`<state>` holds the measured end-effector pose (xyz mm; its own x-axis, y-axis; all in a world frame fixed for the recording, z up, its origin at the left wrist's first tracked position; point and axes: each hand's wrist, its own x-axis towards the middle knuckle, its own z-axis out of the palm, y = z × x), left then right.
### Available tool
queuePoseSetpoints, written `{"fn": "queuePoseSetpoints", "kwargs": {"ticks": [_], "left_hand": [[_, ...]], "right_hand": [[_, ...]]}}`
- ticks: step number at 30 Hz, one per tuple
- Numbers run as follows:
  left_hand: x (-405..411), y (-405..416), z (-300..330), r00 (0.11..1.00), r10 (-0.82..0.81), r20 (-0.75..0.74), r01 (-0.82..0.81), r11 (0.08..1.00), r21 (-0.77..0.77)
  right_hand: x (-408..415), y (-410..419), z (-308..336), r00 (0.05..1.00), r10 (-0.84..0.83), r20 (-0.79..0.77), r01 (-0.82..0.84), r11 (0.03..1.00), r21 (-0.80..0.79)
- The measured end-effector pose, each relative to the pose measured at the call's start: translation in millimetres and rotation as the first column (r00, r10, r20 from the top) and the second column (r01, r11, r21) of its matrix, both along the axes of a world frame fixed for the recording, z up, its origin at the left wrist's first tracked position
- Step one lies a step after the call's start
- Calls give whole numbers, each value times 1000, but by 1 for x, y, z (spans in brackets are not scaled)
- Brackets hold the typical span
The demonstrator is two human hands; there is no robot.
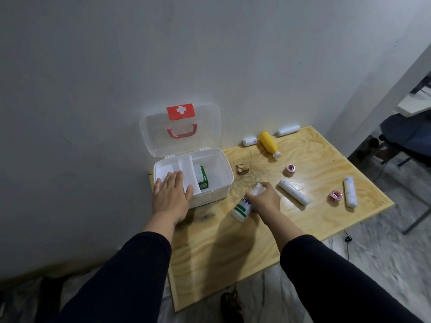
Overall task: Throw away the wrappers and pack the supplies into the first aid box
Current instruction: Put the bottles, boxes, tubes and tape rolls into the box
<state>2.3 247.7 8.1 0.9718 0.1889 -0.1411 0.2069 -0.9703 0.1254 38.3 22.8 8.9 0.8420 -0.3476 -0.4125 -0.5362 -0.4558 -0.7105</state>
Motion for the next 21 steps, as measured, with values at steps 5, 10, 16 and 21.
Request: {"fn": "queuePoseSetpoints", "kwargs": {"ticks": [5,10,16,21], "left_hand": [[-2,-1,1,1000,0,-14,0,1000,-8],[-1,-1,2,1000,-8,-25,8,1000,-21],[-2,-2,3,1000,10,1,-10,1000,-16],[-4,-3,7,1000,-1,-13,1,1000,-26]], "right_hand": [[16,-1,41,968,80,238,-71,996,-45],[36,18,89,880,178,441,-183,983,-31],[46,59,88,785,400,474,-360,916,-176],[49,81,64,695,626,354,-501,775,-386]]}}
